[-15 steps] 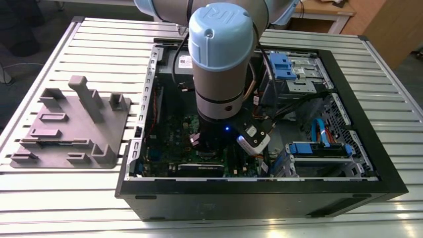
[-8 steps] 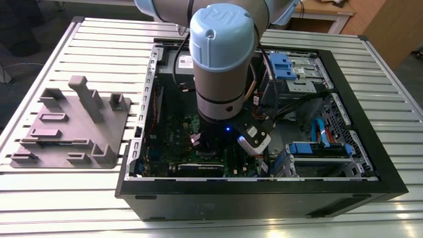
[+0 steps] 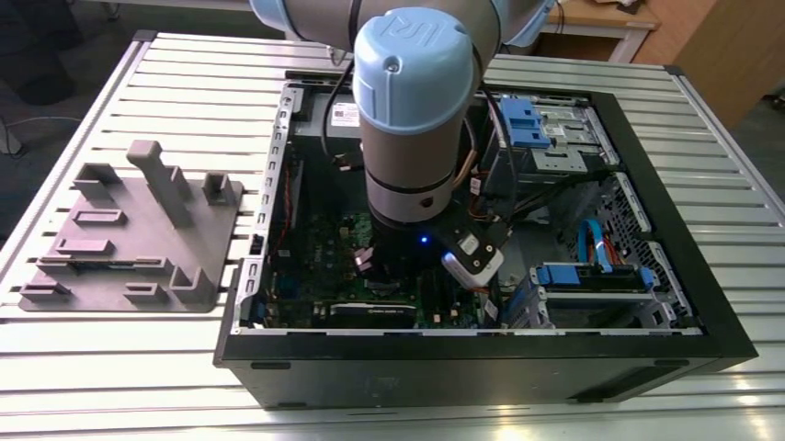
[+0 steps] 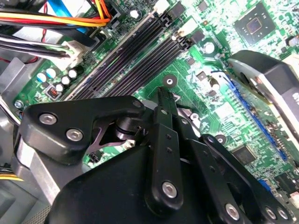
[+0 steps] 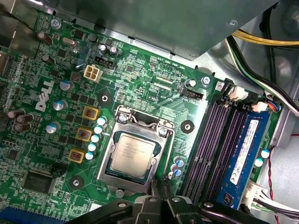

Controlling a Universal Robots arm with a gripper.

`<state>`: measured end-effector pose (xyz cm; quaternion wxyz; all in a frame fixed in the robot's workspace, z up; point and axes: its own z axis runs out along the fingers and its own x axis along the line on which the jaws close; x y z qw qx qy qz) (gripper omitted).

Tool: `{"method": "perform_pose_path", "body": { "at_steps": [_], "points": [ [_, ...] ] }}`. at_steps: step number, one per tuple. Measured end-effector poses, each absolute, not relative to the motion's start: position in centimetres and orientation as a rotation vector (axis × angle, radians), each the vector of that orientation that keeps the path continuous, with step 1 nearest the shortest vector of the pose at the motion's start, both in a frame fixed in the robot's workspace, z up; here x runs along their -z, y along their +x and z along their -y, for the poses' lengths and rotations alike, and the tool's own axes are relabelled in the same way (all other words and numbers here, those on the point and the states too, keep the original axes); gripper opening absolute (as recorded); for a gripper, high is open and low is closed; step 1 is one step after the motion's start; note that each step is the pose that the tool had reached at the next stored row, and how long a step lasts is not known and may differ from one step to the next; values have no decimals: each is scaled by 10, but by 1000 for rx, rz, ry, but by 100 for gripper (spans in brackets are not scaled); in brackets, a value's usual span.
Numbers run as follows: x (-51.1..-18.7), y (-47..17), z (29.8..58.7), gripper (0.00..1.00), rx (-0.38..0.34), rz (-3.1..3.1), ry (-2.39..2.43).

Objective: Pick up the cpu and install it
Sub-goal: 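Install the first cpu locking lever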

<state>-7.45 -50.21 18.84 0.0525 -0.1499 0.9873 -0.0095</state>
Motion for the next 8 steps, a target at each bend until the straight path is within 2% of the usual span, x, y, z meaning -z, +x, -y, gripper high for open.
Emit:
{"method": "perform_pose_path", "body": {
  "at_steps": [8],
  "points": [
    [-188,-74,502,11,29,-3002,-456]
  ]
}}
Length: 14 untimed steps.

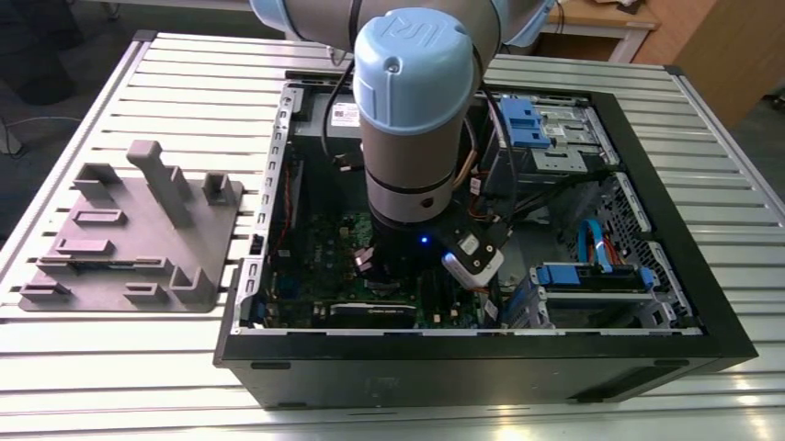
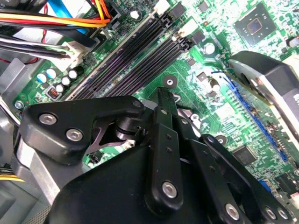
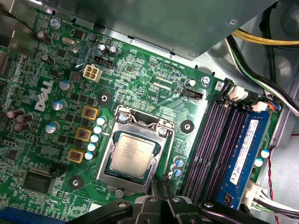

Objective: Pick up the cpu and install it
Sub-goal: 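Install the first cpu locking lever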

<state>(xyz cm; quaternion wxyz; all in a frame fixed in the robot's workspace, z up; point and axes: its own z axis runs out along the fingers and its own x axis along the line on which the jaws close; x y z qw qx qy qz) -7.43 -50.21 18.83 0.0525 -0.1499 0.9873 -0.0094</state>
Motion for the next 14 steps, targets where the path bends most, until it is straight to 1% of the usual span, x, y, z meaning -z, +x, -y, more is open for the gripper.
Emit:
{"method": "perform_pose_path", "body": {
  "at_steps": [14],
  "points": [
    [-188,-74,502,11,29,-3001,-461]
  ]
}}
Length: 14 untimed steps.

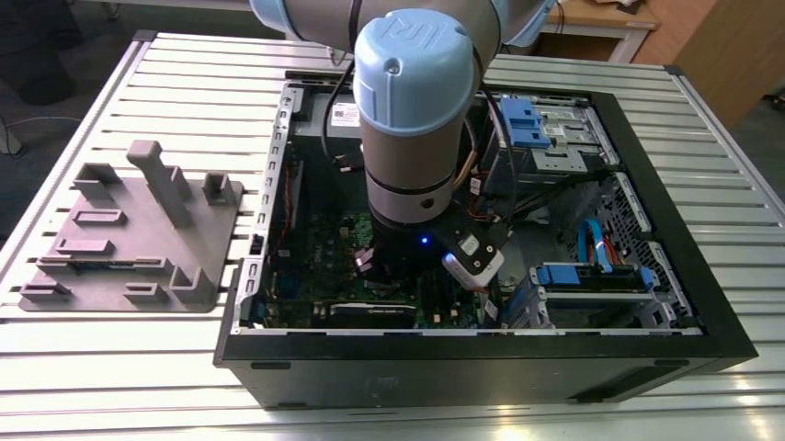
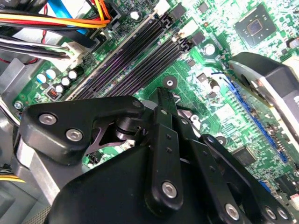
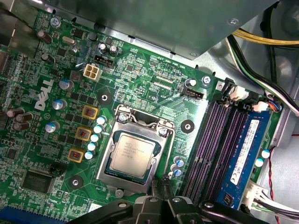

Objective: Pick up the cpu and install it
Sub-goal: 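Install the first cpu locking lever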

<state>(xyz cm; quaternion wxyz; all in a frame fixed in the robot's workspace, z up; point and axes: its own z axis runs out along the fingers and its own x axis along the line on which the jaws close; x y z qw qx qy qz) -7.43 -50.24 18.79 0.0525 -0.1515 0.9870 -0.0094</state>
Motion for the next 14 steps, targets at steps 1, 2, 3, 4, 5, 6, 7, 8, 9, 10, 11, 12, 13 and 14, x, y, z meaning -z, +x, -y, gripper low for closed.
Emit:
{"method": "perform_pose_path", "body": {
  "at_steps": [1,2,3,4,5,6,7,8,9,10,11,12,13,14],
  "points": [
    [-188,-74,502,11,29,-3001,-461],
    [-188,-74,503,11,28,-3001,-461],
    [-188,-74,503,11,28,-3001,-461],
    [-188,-74,503,11,28,-3001,-461],
    [-188,-74,504,11,28,-3001,-461],
    [-188,-74,504,11,28,-3001,-461],
    [-188,-74,504,11,28,-3001,-461],
    [-188,-74,504,11,27,-3001,-461],
    [-188,-74,504,11,26,-3001,-461],
    [-188,-74,504,11,25,-3001,-460],
    [-188,-74,505,11,23,-3001,-460],
    [-188,-74,505,11,21,-3001,-460],
    [-188,-74,505,11,16,-3000,-460],
    [-188,-74,505,11,10,-3000,-460]
  ]
}}
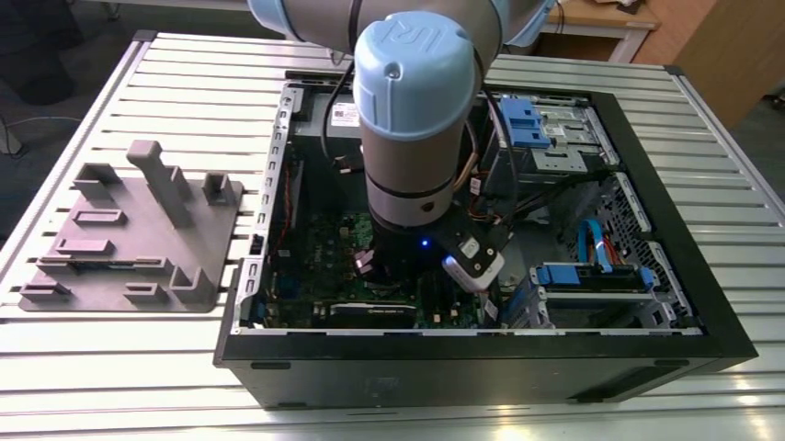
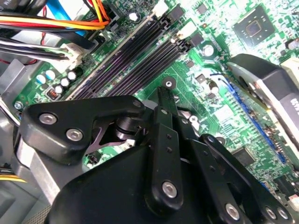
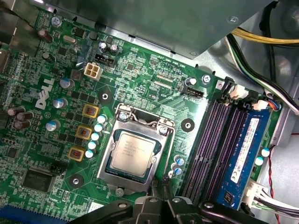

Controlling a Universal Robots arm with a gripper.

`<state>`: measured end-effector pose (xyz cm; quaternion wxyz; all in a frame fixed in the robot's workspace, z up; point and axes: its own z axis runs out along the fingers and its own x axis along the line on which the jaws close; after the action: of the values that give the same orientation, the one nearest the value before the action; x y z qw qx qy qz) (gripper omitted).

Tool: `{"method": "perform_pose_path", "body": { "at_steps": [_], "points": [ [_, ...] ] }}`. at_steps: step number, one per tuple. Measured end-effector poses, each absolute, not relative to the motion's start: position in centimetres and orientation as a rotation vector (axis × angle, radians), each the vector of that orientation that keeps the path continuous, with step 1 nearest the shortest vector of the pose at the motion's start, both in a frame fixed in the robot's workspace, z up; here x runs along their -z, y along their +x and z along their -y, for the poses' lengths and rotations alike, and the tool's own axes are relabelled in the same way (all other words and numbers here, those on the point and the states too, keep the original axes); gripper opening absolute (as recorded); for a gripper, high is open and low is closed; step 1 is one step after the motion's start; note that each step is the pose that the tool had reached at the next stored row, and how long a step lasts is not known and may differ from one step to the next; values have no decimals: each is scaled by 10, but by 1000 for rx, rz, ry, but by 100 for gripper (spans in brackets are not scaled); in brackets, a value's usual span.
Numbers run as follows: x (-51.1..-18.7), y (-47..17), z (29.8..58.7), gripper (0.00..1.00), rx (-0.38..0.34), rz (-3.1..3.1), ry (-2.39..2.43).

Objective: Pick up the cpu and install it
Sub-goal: 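Install the first cpu locking lever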

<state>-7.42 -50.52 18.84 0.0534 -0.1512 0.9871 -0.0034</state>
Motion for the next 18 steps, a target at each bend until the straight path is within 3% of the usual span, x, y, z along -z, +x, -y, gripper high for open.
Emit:
{"method": "perform_pose_path", "body": {
  "at_steps": [5,18],
  "points": [
    [-188,-74,507,11,-33,-2995,-456],
    [-191,-75,511,11,-37,-2995,-456]
  ]
}}
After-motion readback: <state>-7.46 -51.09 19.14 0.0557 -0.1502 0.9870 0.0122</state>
